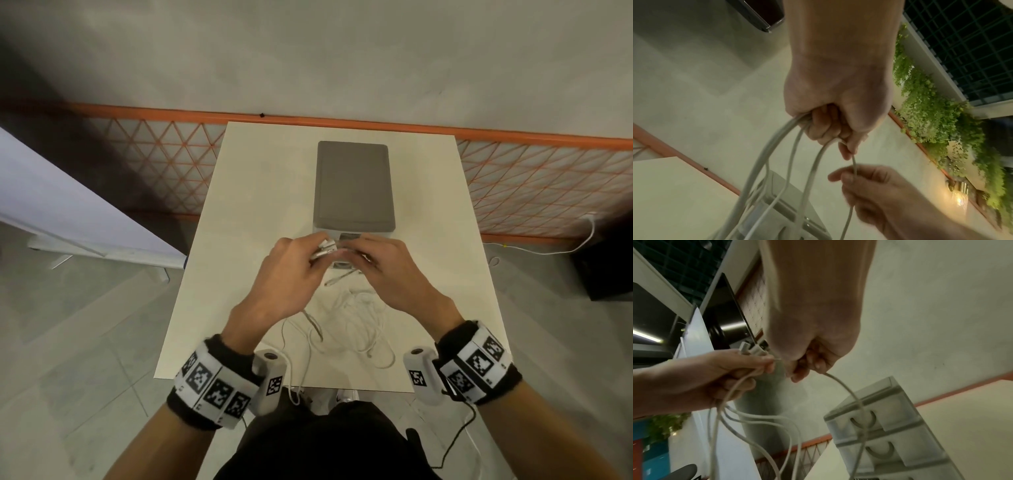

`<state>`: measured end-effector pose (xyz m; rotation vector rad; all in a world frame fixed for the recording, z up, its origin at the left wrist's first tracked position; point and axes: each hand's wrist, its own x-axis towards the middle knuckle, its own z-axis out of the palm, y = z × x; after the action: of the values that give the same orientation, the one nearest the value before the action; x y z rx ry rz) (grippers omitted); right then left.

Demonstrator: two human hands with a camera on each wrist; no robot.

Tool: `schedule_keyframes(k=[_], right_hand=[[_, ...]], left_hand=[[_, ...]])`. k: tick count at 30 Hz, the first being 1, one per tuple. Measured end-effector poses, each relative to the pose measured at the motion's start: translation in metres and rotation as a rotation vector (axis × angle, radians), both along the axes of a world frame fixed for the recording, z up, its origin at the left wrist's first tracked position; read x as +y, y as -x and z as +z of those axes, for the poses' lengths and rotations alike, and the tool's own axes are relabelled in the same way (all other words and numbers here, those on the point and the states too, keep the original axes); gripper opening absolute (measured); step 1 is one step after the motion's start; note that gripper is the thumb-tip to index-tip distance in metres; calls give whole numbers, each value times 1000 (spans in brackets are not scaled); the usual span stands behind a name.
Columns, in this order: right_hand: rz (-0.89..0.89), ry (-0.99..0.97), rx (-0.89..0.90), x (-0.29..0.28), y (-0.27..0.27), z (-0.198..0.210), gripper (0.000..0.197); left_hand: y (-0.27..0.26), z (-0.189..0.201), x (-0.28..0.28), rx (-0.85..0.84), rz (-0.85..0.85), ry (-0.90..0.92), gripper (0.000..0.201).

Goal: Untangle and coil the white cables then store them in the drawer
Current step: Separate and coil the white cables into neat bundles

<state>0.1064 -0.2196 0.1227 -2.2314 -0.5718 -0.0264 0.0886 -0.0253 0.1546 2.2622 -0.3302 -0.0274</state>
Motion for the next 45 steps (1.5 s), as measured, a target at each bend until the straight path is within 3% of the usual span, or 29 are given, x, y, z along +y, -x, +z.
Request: schedule_keyframes(k=[5,8,11,17,20,24,27,29,31,35,38,45], right_hand=[[-47,-33,153,-19,5,-30,18],[-44,3,176,-17,11,-40,19],[-23,-53,232,-7,18,-36,15],[254,-45,476,23,50,-40,14],[427,58,549,42,66,-57,17],[589,214,627,63,90,-97,16],[673,648,646,51,102,-144,20],[629,828,677,33,102,-159,39],[505,764,769,18,95,-158,54],[209,592,770,-11,71,-151,35],[62,625,717,-37,62,-156,25],[58,702,673,-60,78,-177,47]], left_hand=[[11,19,40,-15,143,304,34],[25,20,56,5,147,289,43],[37,22,67,45,118,241,39],[71,45,108,33,173,179,28],[92,53,120,39,223,183,27],[116,49,131,52,251,340,22],[124,49,129,74,268,483,24],[121,50,121,77,236,541,29],[115,47,107,84,170,581,34],[96,33,66,146,88,675,35],[78,16,32,212,53,684,37],[46,-16,-16,334,17,607,34]])
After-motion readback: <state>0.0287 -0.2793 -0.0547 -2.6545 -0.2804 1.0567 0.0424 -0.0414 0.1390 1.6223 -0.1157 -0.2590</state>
